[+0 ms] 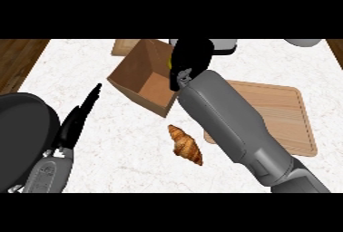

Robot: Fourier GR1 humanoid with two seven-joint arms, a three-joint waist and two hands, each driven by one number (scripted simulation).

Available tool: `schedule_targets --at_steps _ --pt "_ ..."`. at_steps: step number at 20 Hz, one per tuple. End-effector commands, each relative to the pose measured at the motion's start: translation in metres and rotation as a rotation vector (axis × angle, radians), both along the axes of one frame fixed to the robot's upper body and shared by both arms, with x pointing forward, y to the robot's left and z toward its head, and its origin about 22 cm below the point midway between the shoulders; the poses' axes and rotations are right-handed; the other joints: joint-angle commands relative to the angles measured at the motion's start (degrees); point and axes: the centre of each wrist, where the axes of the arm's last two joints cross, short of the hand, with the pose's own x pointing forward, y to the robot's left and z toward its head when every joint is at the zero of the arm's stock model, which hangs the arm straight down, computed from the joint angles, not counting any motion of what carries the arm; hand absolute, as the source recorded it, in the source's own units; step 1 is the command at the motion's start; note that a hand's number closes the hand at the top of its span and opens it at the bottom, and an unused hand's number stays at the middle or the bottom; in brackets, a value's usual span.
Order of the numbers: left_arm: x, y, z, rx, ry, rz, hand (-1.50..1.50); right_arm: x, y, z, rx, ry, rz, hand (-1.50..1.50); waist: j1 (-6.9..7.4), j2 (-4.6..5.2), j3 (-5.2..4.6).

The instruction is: Pick the pear from the cutting board and place it in the cardboard box

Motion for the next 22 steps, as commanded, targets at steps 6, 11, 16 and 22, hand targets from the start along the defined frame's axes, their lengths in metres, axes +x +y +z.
schedule_targets --at_steps 6,11,16,22 --pt "0.004 0.004 0.005 0.011 0.005 0.009 0.0 -0.001 -0.006 -0.013 0.375 -0.331 0.039 -1.5 -0.69 0.26 0.12" --pt "-0.002 0.003 -0.009 0.009 -0.001 -0.002 0.0 -0.006 0.0 -0.008 0.584 -0.458 0.006 -1.5 0.31 0.25 0.02" --pt "0.001 -0.006 0.004 0.006 0.0 0.021 0.0 0.006 -0.021 -0.015 0.765 -0.558 -0.084 -1.5 -0.76 0.03 0.11" --pt "-0.014 0.012 -0.016 -0.005 0.016 0.049 0.0 0.001 -0.052 -0.057 0.819 -0.747 -0.122 -1.5 -2.41 -0.16 0.09"
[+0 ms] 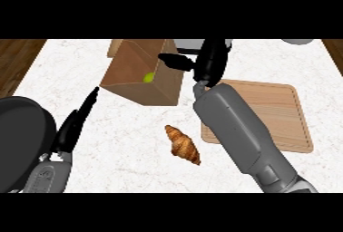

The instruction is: Pick the pear from the cutting board and place it in the cardboard box

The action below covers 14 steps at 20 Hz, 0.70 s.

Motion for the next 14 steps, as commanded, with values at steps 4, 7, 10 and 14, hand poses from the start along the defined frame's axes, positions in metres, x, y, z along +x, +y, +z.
schedule_targets --at_steps 4,7,10,14 --pt "0.001 -0.003 0.006 0.013 0.003 0.022 0.0 -0.015 -0.033 -0.038 0.086 -0.159 -0.101 -1.5 -1.77 -0.33 -0.04" --pt "0.001 0.027 0.001 -0.007 0.01 0.04 0.0 -0.021 -0.06 -0.045 0.111 -0.192 -0.114 -1.5 -2.07 -0.3 -0.06" --pt "-0.003 0.015 -0.013 -0.004 0.021 0.036 0.0 -0.023 -0.088 -0.058 0.105 -0.239 -0.153 -1.5 -1.84 -0.2 -0.05" --pt "-0.01 0.01 0.0 -0.008 0.019 0.031 0.0 -0.03 -0.119 -0.066 0.124 -0.243 -0.171 -1.5 -1.7 -0.3 -0.04"
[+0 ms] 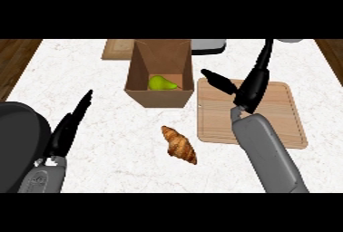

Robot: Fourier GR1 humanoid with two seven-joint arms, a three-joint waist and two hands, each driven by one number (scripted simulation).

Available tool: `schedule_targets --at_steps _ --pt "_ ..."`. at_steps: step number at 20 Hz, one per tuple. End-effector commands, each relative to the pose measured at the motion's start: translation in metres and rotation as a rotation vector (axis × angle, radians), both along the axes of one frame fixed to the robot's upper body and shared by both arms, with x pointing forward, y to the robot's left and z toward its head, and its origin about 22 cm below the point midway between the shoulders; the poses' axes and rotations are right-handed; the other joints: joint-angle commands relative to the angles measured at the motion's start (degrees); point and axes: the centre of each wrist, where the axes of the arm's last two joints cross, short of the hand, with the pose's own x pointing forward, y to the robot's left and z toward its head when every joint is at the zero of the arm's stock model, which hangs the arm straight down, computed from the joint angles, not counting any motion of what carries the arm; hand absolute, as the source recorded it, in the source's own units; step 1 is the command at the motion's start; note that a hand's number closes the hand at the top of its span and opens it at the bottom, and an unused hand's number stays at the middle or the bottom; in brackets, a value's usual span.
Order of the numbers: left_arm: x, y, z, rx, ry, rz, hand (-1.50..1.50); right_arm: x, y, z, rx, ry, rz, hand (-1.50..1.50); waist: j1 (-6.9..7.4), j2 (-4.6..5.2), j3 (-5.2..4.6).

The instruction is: Pick the pear from the cutting board and place it in the cardboard box

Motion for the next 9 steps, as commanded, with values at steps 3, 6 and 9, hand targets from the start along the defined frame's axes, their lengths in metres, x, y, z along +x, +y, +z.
schedule_targets --at_steps 3,6,9 --pt "-0.008 0.007 0.006 0.008 -0.015 -0.006 0.0 -0.027 -0.036 -0.03 -0.006 -0.004 -0.01 -1.5 -0.09 -0.06 -0.03" --pt "-0.005 -0.001 -0.003 -0.007 -0.005 0.005 0.0 -0.031 -0.062 -0.027 -0.026 0.006 -0.007 -1.5 -0.23 -0.06 -0.04" --pt "0.009 -0.005 0.01 -0.001 -0.02 0.006 0.0 -0.03 -0.076 -0.038 -0.025 0.023 -0.01 -1.5 -0.17 -0.02 -0.03"
